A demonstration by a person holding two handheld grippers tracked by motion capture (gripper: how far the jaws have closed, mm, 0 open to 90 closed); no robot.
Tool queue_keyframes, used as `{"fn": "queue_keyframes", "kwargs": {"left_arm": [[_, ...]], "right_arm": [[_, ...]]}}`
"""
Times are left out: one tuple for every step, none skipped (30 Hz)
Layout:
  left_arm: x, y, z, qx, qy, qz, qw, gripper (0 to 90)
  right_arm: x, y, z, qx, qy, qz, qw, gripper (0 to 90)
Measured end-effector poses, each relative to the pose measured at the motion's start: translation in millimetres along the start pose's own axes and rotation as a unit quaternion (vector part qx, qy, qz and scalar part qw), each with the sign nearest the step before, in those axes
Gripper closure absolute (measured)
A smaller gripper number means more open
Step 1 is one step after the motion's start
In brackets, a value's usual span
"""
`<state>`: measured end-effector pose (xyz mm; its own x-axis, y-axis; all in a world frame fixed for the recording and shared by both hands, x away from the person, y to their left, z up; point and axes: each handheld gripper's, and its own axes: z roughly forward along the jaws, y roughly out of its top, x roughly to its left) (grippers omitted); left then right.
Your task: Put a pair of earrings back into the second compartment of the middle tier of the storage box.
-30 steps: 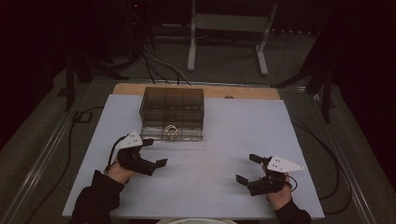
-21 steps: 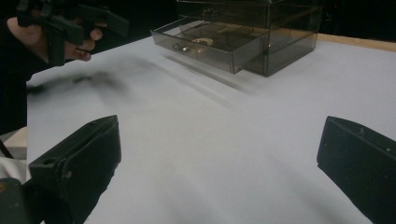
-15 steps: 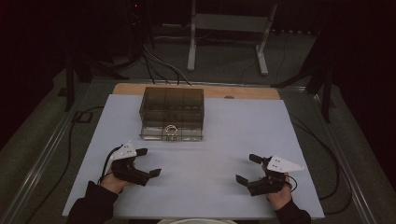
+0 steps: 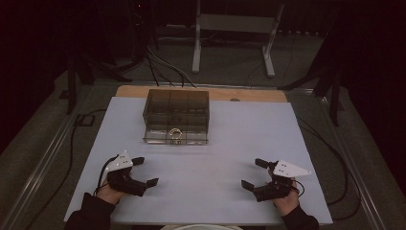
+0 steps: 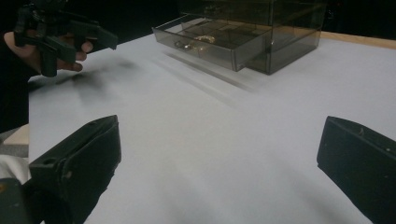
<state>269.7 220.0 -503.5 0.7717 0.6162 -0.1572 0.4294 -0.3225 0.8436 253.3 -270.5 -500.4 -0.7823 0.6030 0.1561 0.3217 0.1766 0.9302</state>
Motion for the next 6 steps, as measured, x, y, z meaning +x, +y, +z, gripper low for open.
{"fn": "queue_keyframes", "kwargs": {"left_arm": [[0.7, -0.9, -0.8, 0.002, 0.006, 0.000, 1.0000, 0.4], [2.0, -1.6, -1.7, 0.000, 0.009, -0.002, 1.0000, 0.4], [3.4, -2.0, -2.3, -0.002, 0.011, -0.007, 0.9999, 0.4], [4.3, -2.0, -3.0, -0.004, 0.011, -0.008, 0.9999, 0.4], [4.6, -1.6, -3.6, -0.005, 0.011, -0.007, 0.9999, 0.5], [4.6, -1.2, -4.0, -0.006, 0.012, -0.006, 0.9999, 0.5]], "right_arm": [[-0.2, 0.1, 0.0, 0.000, 0.000, -0.001, 1.0000, 0.0], [-0.5, 0.0, 0.1, 0.001, 0.001, 0.000, 1.0000, 0.0], [-0.8, -0.2, 0.3, 0.001, 0.001, 0.000, 1.0000, 0.0], [-0.6, -0.2, 0.4, 0.002, 0.001, 0.001, 1.0000, 0.0], [-0.3, -0.2, 0.4, 0.003, 0.001, 0.000, 1.0000, 0.0], [0.0, -0.2, 0.6, 0.003, 0.002, -0.002, 1.0000, 0.0]]}}
